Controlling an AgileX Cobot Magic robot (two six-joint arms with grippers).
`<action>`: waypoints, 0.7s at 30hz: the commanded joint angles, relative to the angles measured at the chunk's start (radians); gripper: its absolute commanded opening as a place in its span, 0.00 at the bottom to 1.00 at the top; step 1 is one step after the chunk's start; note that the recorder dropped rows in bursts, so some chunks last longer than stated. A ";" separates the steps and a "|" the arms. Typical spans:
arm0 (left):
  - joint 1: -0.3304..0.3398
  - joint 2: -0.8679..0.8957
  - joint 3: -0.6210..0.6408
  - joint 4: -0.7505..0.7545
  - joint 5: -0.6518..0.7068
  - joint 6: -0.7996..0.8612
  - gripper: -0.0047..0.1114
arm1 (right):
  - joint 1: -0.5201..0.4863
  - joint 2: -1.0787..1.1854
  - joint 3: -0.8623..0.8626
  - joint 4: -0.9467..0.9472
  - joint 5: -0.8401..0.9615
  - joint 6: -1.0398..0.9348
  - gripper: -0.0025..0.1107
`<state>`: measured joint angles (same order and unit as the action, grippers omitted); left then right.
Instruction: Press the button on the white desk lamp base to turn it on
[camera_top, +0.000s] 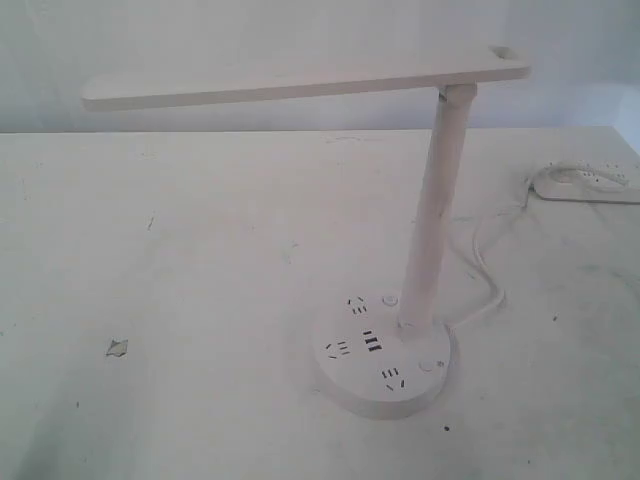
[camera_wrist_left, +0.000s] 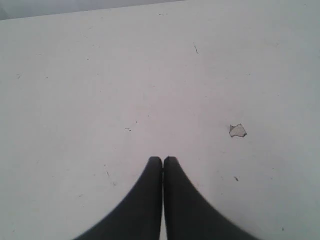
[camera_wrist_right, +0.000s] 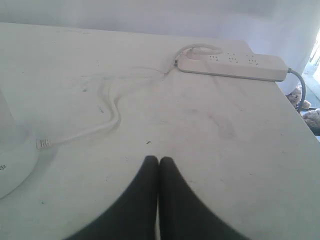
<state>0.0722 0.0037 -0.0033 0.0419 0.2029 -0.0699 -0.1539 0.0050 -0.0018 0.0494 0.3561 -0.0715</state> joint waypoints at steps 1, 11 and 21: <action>-0.005 -0.004 0.003 -0.004 0.000 -0.001 0.04 | 0.002 -0.005 0.002 0.002 -0.006 0.001 0.02; -0.005 -0.004 0.003 -0.004 0.000 -0.001 0.04 | 0.002 -0.005 0.002 -0.005 -0.006 -0.020 0.02; -0.005 -0.004 0.003 -0.004 0.000 -0.001 0.04 | 0.002 -0.005 0.002 -0.083 -0.115 -0.127 0.02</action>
<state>0.0722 0.0037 -0.0033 0.0419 0.2029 -0.0699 -0.1539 0.0050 -0.0018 0.0101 0.3191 -0.1413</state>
